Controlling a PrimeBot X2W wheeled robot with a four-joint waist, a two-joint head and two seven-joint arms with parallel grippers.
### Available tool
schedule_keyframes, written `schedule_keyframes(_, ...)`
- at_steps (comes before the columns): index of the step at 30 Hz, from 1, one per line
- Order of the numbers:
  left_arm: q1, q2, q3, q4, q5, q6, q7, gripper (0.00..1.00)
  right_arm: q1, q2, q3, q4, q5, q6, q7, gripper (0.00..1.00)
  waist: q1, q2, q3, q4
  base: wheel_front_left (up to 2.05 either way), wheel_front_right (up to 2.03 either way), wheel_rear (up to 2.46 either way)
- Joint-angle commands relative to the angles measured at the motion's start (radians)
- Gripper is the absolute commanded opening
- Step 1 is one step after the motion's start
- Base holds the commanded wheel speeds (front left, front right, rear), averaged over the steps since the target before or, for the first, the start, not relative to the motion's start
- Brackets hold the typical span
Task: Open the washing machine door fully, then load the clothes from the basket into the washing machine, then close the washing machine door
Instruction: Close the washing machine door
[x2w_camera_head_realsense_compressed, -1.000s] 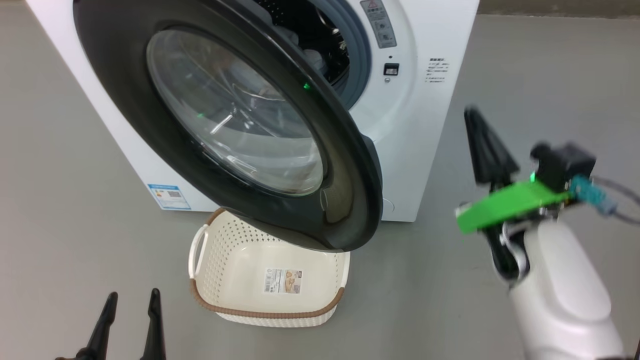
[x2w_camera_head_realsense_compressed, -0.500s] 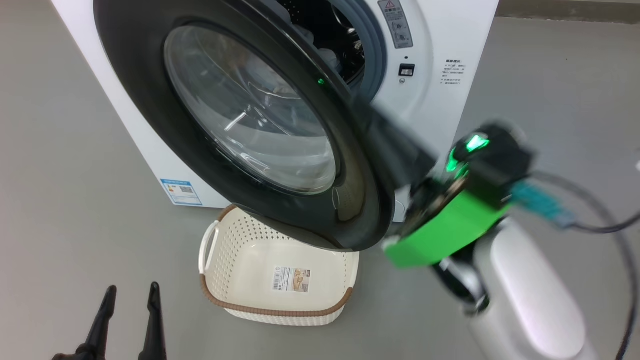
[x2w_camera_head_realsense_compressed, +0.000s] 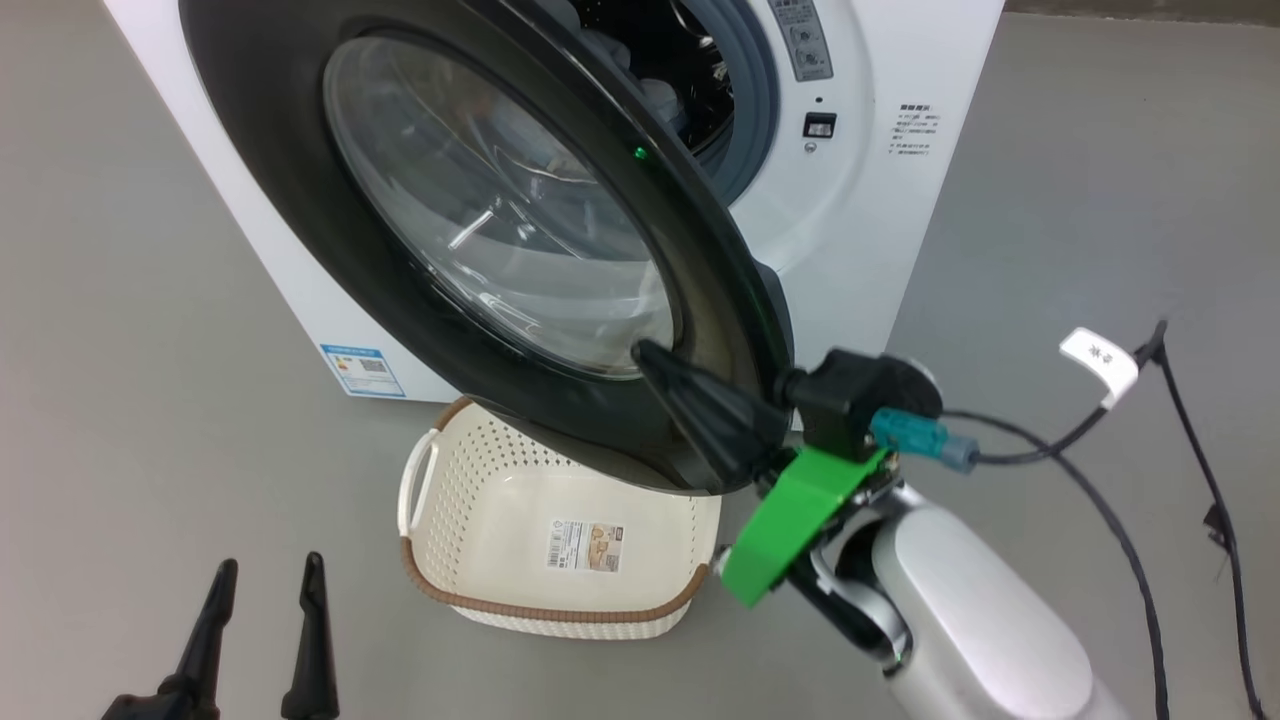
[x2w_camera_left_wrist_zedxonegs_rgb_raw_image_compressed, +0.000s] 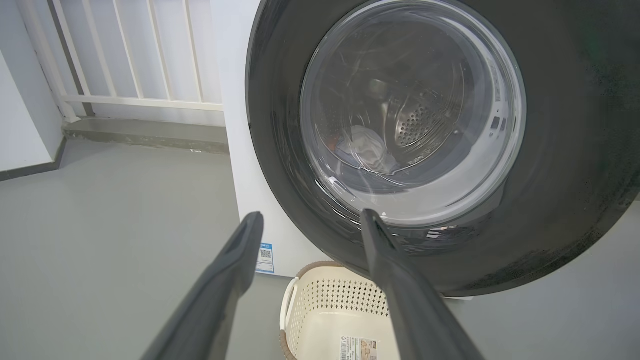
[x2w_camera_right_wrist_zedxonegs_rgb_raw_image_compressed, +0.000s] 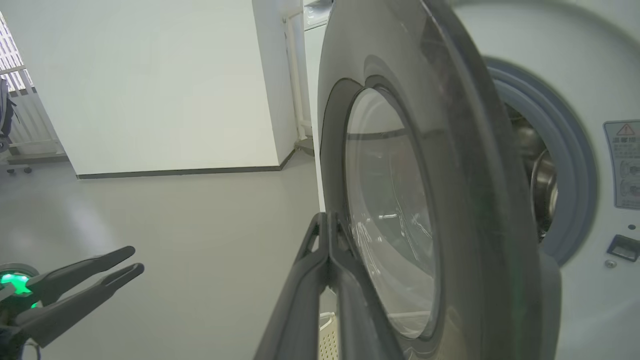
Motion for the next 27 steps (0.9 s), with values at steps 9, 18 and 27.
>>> schedule_keyframes(9,-0.052,0.009,0.037,-0.008,0.014,-0.009,-0.012,1.00,-0.154,0.018,0.014,0.100,0.010,0.002,-0.040,0.00,0.0000,0.0000,0.005,-0.002,0.00,0.00,0.00)
schedule_keyframes(18,-0.059,0.002,0.043,-0.010,0.020,-0.012,-0.012,1.00,-0.243,0.018,0.001,0.223,-0.005,0.002,-0.056,0.00,0.0000,0.0000,0.019,-0.003,0.00,0.00,0.00)
schedule_keyframes(27,-0.067,-0.009,0.051,-0.011,0.028,-0.018,-0.012,1.00,-0.304,0.016,-0.010,0.283,-0.005,0.002,-0.072,0.00,0.0000,0.0000,0.041,-0.004,0.00,0.00,0.00)
